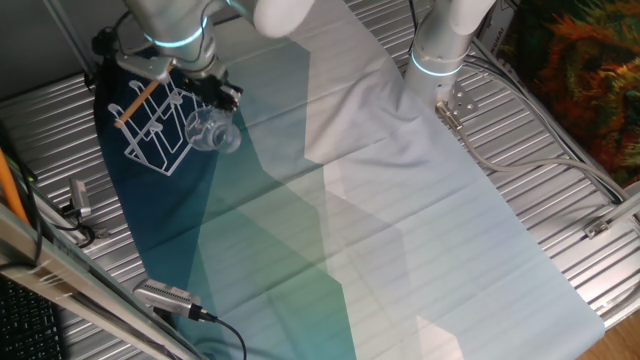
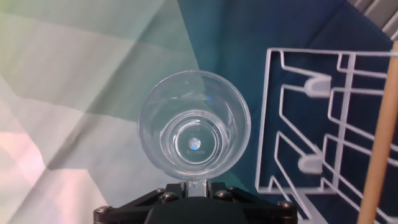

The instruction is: Put the cup on the cup rack

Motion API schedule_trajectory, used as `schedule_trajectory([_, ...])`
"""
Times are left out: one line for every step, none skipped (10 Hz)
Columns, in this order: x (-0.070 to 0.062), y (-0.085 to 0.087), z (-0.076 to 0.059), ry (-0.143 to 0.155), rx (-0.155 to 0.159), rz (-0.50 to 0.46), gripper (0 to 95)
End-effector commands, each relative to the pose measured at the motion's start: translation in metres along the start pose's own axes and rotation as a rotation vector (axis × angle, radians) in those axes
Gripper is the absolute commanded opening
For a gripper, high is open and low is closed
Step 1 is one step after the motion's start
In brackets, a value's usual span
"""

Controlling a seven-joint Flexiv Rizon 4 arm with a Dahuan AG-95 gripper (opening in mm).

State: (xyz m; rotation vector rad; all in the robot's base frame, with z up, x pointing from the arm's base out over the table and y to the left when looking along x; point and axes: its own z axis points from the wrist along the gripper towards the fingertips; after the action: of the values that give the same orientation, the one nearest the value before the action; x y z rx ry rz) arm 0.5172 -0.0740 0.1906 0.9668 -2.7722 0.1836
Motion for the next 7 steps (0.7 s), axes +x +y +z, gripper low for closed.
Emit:
schedule_trajectory([0.001, -0.004, -0.003, 0.044, 0.003, -0.001, 0.0])
schedule_trajectory([0.001, -0.005, -0.005, 0.05, 0.004, -0.002, 0.0])
schedule_trajectory([0.001, -0.008, -0.009, 0.057, -0.001, -0.003, 0.0])
schedule_trajectory([-0.001, -0.011, -0.013, 0.069, -0.002, 0.001, 0.0])
schedule_trajectory([0.0, -0.012, -0.015, 0.075, 0.0, 0.002, 0.0])
schedule_trajectory([0.001, -0.013, -0.016, 0.082, -0.001, 0.004, 0.0])
schedule_trajectory([0.005, -0.015, -0.018, 0.093, -0.002, 0.006, 0.0])
